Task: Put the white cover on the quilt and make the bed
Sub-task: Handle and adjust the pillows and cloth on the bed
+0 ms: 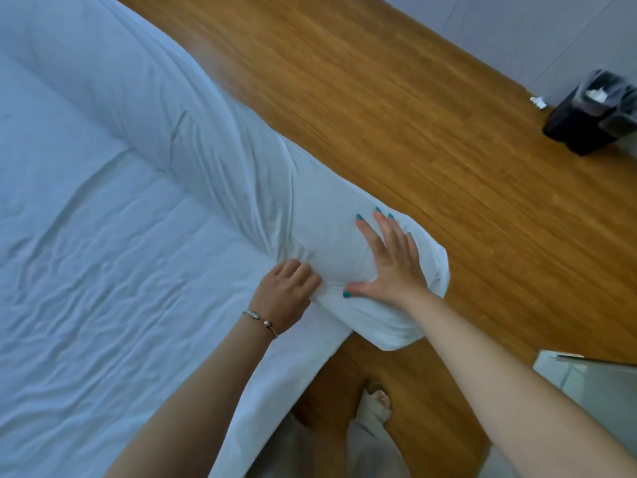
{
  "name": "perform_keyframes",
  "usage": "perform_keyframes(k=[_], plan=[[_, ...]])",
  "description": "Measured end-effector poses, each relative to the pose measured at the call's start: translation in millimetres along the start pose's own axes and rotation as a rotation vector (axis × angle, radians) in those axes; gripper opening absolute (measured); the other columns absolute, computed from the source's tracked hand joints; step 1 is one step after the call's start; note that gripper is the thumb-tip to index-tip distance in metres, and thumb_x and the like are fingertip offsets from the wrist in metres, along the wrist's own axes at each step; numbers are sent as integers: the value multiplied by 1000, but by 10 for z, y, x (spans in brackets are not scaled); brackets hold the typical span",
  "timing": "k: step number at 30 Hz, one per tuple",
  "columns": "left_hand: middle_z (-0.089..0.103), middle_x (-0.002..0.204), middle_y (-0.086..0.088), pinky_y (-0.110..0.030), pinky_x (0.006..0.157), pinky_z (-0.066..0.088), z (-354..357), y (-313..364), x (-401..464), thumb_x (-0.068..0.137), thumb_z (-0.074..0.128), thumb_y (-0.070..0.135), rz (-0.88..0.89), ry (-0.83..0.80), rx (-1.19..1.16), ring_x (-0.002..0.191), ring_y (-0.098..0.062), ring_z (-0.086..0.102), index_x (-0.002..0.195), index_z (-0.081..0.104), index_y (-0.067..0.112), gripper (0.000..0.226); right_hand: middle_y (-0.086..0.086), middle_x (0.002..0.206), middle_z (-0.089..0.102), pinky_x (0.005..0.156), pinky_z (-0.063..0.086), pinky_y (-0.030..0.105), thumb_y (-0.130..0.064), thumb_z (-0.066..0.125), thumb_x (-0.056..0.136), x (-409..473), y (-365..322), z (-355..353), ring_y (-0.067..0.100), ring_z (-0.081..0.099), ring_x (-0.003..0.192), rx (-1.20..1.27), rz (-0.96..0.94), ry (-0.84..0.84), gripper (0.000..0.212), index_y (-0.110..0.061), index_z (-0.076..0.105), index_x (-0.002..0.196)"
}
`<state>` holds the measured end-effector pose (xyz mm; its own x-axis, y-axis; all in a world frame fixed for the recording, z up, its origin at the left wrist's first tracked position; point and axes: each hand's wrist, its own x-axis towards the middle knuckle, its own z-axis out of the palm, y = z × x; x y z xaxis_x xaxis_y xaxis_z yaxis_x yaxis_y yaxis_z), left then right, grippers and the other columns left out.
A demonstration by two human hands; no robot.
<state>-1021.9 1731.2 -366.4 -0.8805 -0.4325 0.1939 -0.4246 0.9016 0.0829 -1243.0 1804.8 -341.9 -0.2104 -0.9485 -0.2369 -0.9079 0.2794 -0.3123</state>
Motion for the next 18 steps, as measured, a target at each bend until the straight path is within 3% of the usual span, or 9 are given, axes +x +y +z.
perform_keyframes(k=[2,5,8,10,12,15,16,18], plan=[[63,98,-4,-32,76,39,6,-55,-164,58,76,12,-67,-46,15,81,-25,49,80,62,15,26,-11,160,-17,120,4,53,-75,75,54,16,-35,2,18,-13,150,-14,28,-11,133,-53,-20,145],[65,117,-5,-37,97,37,34,-376,-451,63,70,8,-93,-58,57,101,-30,51,79,66,14,17,-11,160,-17,121,1,50,-73,76,55,13,-71,-7,16,-15,149,1,37,-11,133,-52,-21,144],[59,129,-3,-34,108,32,-64,-422,-437,58,69,22,-209,-369,-57,117,-29,50,104,68,17,46,-7,161,-14,120,2,52,-72,76,56,-24,-144,34,19,-12,150,-35,45,3,133,-49,-19,147],[52,133,7,-31,97,43,-186,-370,-267,72,60,28,-334,-514,-268,119,-22,51,123,59,25,51,-6,161,-17,120,0,51,-72,76,57,-58,-176,52,18,-16,149,-41,59,-20,133,-49,-21,146],[61,116,7,-30,75,47,-376,-409,-63,81,51,27,-355,-376,-418,103,-20,60,117,63,26,38,-8,159,-22,119,-5,47,-74,74,58,-49,-174,-20,15,-21,147,-60,74,-71,134,-50,-26,144],[64,84,3,-30,65,45,-629,-676,258,80,51,24,-251,142,-333,81,-20,58,90,69,17,22,-9,159,-23,118,-6,45,-75,74,58,-24,-165,-103,16,-20,147,-60,83,-100,135,-51,-29,142],[62,84,1,-31,65,46,-673,-785,409,80,51,22,-241,211,-274,81,-21,56,89,68,15,21,-8,159,-23,119,-5,46,-75,74,57,-29,-173,-103,17,-20,148,-60,83,-103,135,-50,-28,143],[59,86,-4,-32,60,47,-684,-974,770,73,52,17,-293,167,-135,77,-26,56,92,65,10,24,-9,159,-23,119,-4,46,-77,72,58,-34,-178,-75,17,-19,148,-72,83,-103,134,-50,-28,143]])
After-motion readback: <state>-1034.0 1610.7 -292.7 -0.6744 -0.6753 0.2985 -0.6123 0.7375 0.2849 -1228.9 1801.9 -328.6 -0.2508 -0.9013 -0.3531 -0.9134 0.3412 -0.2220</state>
